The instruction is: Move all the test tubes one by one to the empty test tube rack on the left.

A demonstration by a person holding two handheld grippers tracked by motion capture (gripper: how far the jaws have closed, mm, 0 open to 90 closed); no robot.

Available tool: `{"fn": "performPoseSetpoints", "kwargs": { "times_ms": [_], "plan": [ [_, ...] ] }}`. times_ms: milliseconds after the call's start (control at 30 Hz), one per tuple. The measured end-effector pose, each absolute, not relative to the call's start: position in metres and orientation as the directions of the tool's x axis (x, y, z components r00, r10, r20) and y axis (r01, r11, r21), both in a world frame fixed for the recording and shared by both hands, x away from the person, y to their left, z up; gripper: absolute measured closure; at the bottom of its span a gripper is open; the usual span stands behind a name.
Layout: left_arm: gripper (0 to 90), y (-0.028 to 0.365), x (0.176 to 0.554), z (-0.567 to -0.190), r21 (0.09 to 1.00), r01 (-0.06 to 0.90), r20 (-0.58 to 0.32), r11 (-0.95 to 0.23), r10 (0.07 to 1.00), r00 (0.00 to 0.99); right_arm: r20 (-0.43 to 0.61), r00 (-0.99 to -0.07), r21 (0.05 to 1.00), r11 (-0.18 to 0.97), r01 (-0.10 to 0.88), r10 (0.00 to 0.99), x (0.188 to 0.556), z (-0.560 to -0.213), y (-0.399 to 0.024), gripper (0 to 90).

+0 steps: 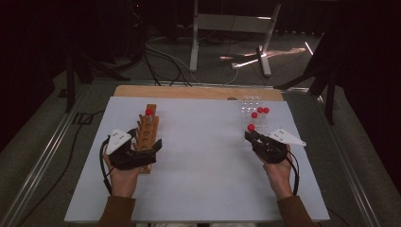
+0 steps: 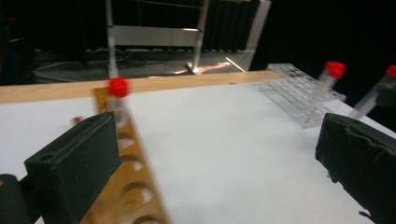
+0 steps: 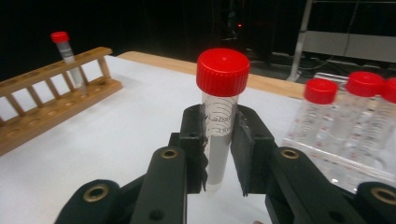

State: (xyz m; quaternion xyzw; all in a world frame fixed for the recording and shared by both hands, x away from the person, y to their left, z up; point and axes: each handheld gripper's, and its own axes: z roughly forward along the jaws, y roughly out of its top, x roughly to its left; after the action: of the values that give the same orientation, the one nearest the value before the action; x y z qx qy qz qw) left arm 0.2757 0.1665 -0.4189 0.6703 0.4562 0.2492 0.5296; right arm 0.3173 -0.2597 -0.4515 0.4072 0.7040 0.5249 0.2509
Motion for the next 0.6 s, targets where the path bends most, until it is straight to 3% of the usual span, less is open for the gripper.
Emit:
{"fn": "performPoseSetpoints", "kwargs": {
  "times_ms": [367, 600],
  "plan": [
    [0.9, 0.1, 0.297, -0.412, 0.937, 0.334, -0.114, -0.105, 0.81, 0.575, 0.073, -0.598, 0.933, 0.157, 0.323, 0.799, 0.315, -0.453, -0.246, 74.6],
    [3.4, 0.06, 0.304, -0.41, 0.936, 0.336, -0.143, -0.108, 0.754, 0.641, 0.065, -0.632, 0.924, 0.193, 0.331, 0.772, 0.312, -0.454, -0.23, 74.6]
  ]
}}
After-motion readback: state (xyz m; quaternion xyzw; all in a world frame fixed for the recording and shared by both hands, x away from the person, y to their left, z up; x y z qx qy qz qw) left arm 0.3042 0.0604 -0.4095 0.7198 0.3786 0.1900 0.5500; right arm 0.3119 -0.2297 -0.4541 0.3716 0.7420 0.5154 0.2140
